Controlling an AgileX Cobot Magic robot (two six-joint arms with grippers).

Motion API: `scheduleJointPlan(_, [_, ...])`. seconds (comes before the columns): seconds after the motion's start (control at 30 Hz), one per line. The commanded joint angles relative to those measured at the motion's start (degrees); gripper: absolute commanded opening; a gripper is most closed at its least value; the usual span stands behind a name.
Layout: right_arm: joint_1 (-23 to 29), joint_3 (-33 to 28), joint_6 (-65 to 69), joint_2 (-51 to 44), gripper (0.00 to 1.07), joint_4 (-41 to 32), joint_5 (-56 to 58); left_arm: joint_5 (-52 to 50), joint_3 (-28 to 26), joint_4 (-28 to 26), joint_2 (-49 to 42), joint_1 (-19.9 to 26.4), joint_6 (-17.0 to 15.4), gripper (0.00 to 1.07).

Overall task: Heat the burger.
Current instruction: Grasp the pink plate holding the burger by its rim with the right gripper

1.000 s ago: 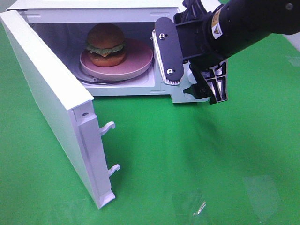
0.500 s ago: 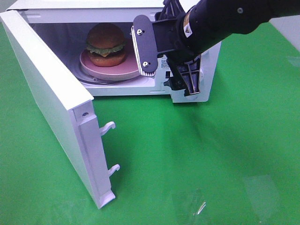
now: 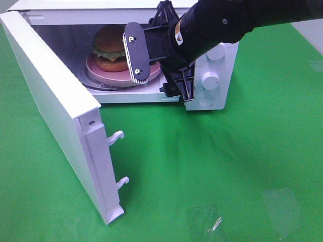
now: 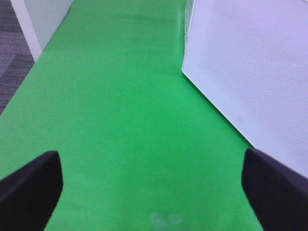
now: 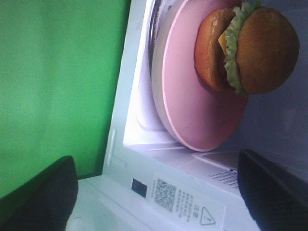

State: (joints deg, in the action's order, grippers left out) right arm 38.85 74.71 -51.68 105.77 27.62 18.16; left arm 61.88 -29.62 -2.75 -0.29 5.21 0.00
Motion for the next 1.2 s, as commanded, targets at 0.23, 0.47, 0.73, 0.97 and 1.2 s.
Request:
scheduleJointPlan(0.23, [0.06, 5.33, 2.06, 5.61, 0.86, 0.69, -2.41, -0.80, 0.06, -0.11, -0.23, 0.11, 0.00, 0.95])
scheduleJointPlan(0.47, [0.06, 8.25, 2.29, 9.63, 0.85, 0.69, -3.61, -0.80, 0.06, -0.11, -0.23, 0.11, 0.00, 0.95])
scheduleJointPlan(0.73, [0.06, 12.72, 3.55, 14.55, 0.85, 0.69, -4.13, -0.80, 0.06, -0.11, -0.23, 0.11, 0.00, 0.95])
scheduleJointPlan(0.97, [-0.17, 16.96, 3.72, 18.74, 0.85, 0.69, -4.35, -0.80, 0.06, -0.11, -0.23, 0.11, 0.00, 0.95])
scheduleJointPlan(1.2, [-0.17, 19.82, 5.44, 22.80, 0.84, 0.57, -4.53, -0.80, 0.06, 0.00, -0.23, 0.11, 0.00, 0.95])
